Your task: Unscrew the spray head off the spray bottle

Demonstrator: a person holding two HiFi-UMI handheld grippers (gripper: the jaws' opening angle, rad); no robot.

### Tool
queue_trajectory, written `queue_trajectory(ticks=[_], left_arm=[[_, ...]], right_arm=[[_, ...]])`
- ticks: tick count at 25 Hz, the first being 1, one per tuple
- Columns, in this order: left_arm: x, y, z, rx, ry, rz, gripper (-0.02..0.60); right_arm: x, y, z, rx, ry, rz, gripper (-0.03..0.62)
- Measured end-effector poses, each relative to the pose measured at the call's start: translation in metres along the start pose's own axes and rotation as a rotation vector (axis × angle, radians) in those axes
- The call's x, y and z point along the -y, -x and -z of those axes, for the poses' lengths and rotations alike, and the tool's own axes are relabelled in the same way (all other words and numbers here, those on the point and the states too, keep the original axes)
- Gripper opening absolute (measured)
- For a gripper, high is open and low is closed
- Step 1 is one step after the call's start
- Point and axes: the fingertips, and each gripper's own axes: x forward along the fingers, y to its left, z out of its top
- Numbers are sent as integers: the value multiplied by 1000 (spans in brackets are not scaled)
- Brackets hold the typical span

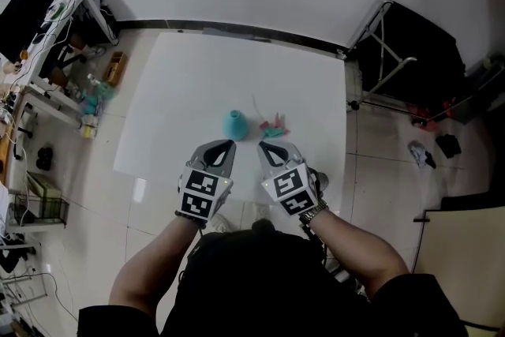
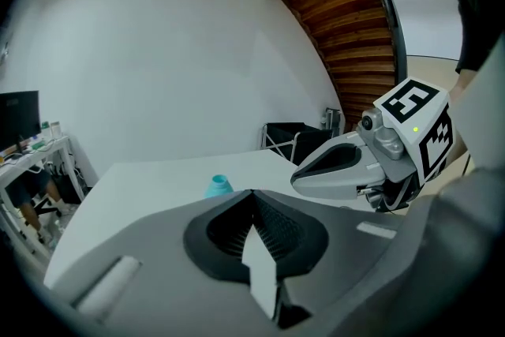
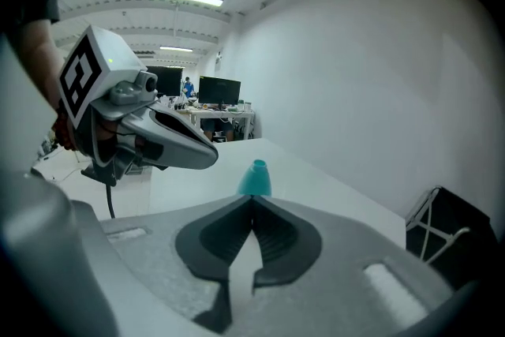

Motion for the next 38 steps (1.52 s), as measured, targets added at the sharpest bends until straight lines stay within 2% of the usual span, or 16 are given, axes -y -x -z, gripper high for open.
queue_trajectory(ticks=[3,7,38], left_arm=[[3,0,-2,-5,-3,3,17],[11,0,2,-18,-4,7,17],[19,-10,8,-40,-12,13,17]], right_arm=[[-1,-1,0,-8,-83,-14,-6],[-1,4,4,-18,-133,-13,-6],[-2,3,9,-50,-139,-32,-8]])
